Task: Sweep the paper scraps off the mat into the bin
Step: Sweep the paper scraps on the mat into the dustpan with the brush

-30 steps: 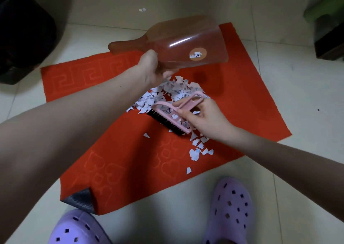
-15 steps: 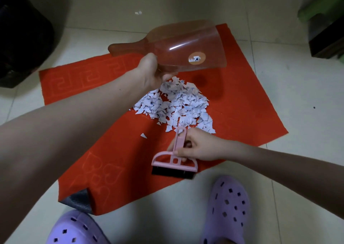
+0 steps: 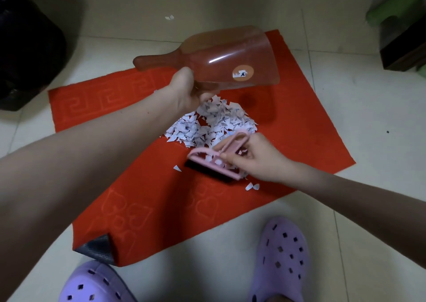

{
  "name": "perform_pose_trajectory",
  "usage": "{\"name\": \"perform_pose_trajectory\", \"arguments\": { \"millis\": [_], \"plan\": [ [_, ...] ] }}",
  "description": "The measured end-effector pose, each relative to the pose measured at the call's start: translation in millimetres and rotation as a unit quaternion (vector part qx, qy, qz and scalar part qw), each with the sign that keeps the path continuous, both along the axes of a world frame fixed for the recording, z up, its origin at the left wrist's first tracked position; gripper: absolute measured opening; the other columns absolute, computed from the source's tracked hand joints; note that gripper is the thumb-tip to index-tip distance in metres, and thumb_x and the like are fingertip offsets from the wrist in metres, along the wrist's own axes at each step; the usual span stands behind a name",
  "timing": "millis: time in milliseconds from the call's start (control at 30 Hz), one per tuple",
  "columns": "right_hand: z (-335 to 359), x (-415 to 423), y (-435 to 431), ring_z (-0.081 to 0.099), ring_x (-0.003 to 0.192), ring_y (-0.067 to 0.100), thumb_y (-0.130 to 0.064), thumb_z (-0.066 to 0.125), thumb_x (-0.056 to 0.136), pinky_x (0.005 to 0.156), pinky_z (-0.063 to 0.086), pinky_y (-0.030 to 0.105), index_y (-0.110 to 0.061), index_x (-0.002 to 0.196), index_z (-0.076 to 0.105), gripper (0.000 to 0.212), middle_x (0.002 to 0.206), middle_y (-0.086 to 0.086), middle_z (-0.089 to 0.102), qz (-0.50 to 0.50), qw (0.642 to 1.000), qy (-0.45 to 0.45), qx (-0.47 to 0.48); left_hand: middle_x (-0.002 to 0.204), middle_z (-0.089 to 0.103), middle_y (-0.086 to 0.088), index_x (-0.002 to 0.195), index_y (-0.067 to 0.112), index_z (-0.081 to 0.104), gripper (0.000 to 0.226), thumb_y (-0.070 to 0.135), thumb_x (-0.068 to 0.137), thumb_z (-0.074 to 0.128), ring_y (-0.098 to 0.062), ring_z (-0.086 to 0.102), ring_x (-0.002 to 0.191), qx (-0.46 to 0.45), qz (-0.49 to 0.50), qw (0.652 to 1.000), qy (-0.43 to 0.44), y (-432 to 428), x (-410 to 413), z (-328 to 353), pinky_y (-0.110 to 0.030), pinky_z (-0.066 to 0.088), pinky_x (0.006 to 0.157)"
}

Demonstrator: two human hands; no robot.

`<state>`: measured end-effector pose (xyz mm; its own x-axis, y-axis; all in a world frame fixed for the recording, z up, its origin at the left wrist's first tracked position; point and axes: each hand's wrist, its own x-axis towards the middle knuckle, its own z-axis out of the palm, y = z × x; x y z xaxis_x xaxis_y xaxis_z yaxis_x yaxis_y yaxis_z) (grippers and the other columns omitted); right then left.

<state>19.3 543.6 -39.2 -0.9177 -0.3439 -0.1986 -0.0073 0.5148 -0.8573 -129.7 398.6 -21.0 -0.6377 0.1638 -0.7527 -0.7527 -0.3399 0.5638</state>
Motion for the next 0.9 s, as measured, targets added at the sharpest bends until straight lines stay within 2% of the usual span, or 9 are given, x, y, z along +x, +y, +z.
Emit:
{"name": "perform_pose_trajectory", "arguments": {
  "millis": [133,233,333,400,500,600,700,800,900],
  "plan": [
    [-17.1,6.1,-17.0,0.066,0.089,0.010,-0.018,0.061,0.091,0.075,0.051,0.023,-0.020,0.104,0.072,0.017,0.101,-0.006,0.072,0.116,0.990,-0.046,0.064,0.096,0.066,-0.017,0.097,0.002,0.053,0.028,0.011,0.101,0.027,-0.032,0.069,0.087,0.013,0.006,1.000,-0.001,-0.1,1.3,-0.4,-0.044,0.057,0.079],
    [-19.0,-5.9,-18.6,0.066,0.079,0.014,-0.027,0.058,0.090,0.072,0.051,0.033,-0.025,0.102,0.070,0.018,0.095,0.002,0.073,0.093,0.991,-0.005,0.097,0.091,0.065,-0.017,0.094,0.003,0.052,0.028,0.012,0.101,0.026,-0.031,0.068,0.080,0.011,0.002,1.000,0.003,0.4,3.2,0.9,-0.041,0.058,0.080],
    [-5.8,-20.9,-12.0,0.058,0.070,-0.001,-0.020,0.059,0.091,0.063,0.042,0.016,-0.021,0.105,0.069,0.017,0.096,-0.003,0.072,0.026,0.993,0.053,0.101,0.087,0.064,-0.017,0.092,0.003,0.050,0.028,0.013,0.101,0.026,-0.031,0.067,0.074,-0.002,-0.008,1.000,0.002,-1.8,2.2,2.5,-0.031,0.057,0.057],
    [2.0,-23.2,-11.4,0.064,0.079,0.005,-0.015,0.061,0.091,0.066,0.045,0.012,-0.019,0.103,0.071,0.017,0.097,-0.007,0.070,0.003,0.995,0.069,0.069,0.087,0.065,-0.017,0.093,0.003,0.050,0.028,0.014,0.101,0.026,-0.031,0.068,0.072,0.000,-0.003,1.000,-0.002,-4.5,-0.2,2.5,-0.032,0.059,0.053],
    [-0.5,-22.1,-23.1,0.068,0.089,0.016,-0.013,0.062,0.089,0.081,0.053,0.036,-0.018,0.102,0.073,0.017,0.099,-0.008,0.070,0.004,0.999,0.030,0.028,0.087,0.064,-0.018,0.099,0.002,0.049,0.028,0.014,0.101,0.025,-0.031,0.068,0.071,0.000,0.012,1.000,0.003,-10.4,-5.7,0.0,-0.037,0.059,0.075],
    [-10.9,-21.7,-44.8,0.069,0.084,0.018,-0.012,0.062,0.090,0.079,0.053,0.044,-0.019,0.101,0.072,0.017,0.096,0.000,0.073,0.041,0.999,-0.022,-0.005,0.093,0.064,-0.018,0.101,0.002,0.050,0.027,0.015,0.101,0.026,-0.032,0.068,0.078,0.012,0.029,1.000,0.001,-14.9,-8.5,-1.0,-0.042,0.059,0.071],
    [-21.9,-23.0,-62.2,0.063,0.072,0.001,-0.016,0.060,0.091,0.070,0.051,0.020,-0.014,0.103,0.072,0.017,0.090,0.000,0.071,0.087,0.995,-0.037,0.036,0.095,0.064,-0.018,0.099,0.002,0.050,0.027,0.014,0.101,0.026,-0.033,0.067,0.081,0.014,0.031,0.999,-0.005,-16.8,-6.5,0.0,-0.041,0.060,0.067],
    [-24.9,-32.0,-62.1,0.065,0.070,0.025,-0.025,0.059,0.092,0.067,0.052,0.041,-0.012,0.098,0.072,0.019,0.083,0.012,0.071,0.035,0.996,-0.004,0.080,0.091,0.064,-0.018,0.092,0.003,0.049,0.026,0.013,0.102,0.026,-0.033,0.067,0.079,0.015,0.026,1.000,-0.007,-17.3,-5.5,2.3,-0.039,0.060,0.056],
    [-17.5,-37.3,-43.6,0.065,0.070,0.033,-0.031,0.054,0.092,0.066,0.051,0.049,-0.017,0.098,0.071,0.023,0.082,0.013,0.070,-0.043,0.995,0.055,0.075,0.088,0.063,-0.016,0.088,0.004,0.048,0.026,0.012,0.101,0.027,-0.032,0.066,0.077,0.022,0.038,0.999,-0.007,-18.2,-7.3,3.2,-0.041,0.059,0.061]
  ]
}}
